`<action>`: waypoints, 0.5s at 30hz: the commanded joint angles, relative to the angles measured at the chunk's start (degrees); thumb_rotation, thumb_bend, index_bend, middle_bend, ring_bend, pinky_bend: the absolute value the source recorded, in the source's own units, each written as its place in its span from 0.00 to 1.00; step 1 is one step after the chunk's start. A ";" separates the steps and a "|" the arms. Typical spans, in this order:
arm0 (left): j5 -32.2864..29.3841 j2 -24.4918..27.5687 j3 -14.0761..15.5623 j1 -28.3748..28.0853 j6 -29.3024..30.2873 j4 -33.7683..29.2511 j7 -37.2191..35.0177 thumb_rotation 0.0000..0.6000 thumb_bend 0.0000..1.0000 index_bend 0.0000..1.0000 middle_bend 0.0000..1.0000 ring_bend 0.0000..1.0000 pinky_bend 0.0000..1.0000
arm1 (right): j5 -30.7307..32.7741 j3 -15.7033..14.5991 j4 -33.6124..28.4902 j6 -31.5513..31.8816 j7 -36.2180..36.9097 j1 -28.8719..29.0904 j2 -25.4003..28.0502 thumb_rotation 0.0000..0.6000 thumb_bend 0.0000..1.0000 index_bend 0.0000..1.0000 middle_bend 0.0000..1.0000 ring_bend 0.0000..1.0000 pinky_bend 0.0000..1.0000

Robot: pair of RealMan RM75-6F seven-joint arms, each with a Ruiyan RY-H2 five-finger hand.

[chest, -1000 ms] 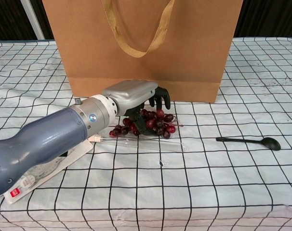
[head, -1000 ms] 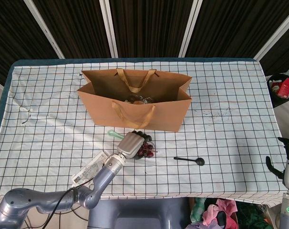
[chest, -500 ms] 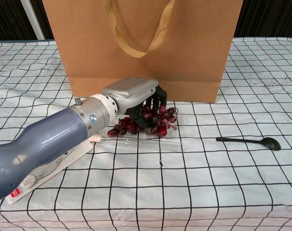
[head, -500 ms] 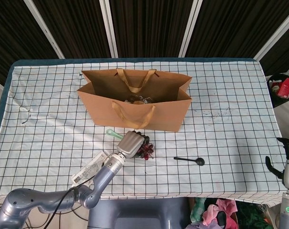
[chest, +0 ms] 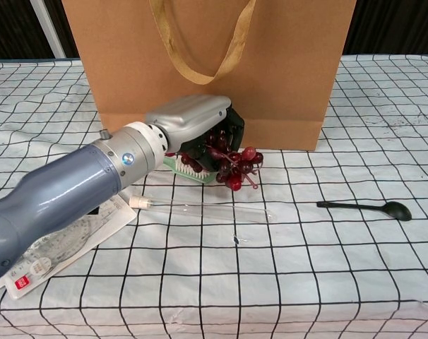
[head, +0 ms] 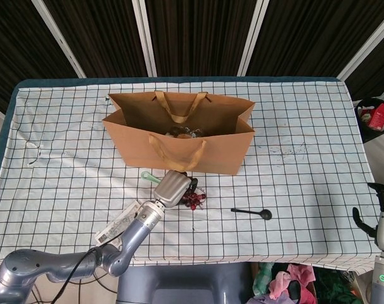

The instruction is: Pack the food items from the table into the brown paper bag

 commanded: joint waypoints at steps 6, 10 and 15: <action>0.51 5.27 -1.08 0.82 2.09 -8.32 1.65 1.00 0.41 0.61 0.64 0.49 0.55 | 0.32 0.13 -0.05 -0.06 -0.12 -0.05 0.01 1.00 0.27 0.25 0.22 0.31 0.30; -1.01 8.40 -1.54 0.91 1.64 -13.32 4.05 1.00 0.41 0.61 0.64 0.49 0.55 | 0.39 0.17 -0.12 -0.10 -0.16 -0.06 0.05 1.00 0.27 0.25 0.22 0.31 0.30; -2.76 12.94 -2.58 0.50 1.54 -21.52 8.10 1.00 0.41 0.61 0.64 0.49 0.55 | 0.53 0.27 -0.12 -0.09 -0.16 -0.09 0.09 1.00 0.27 0.25 0.22 0.31 0.30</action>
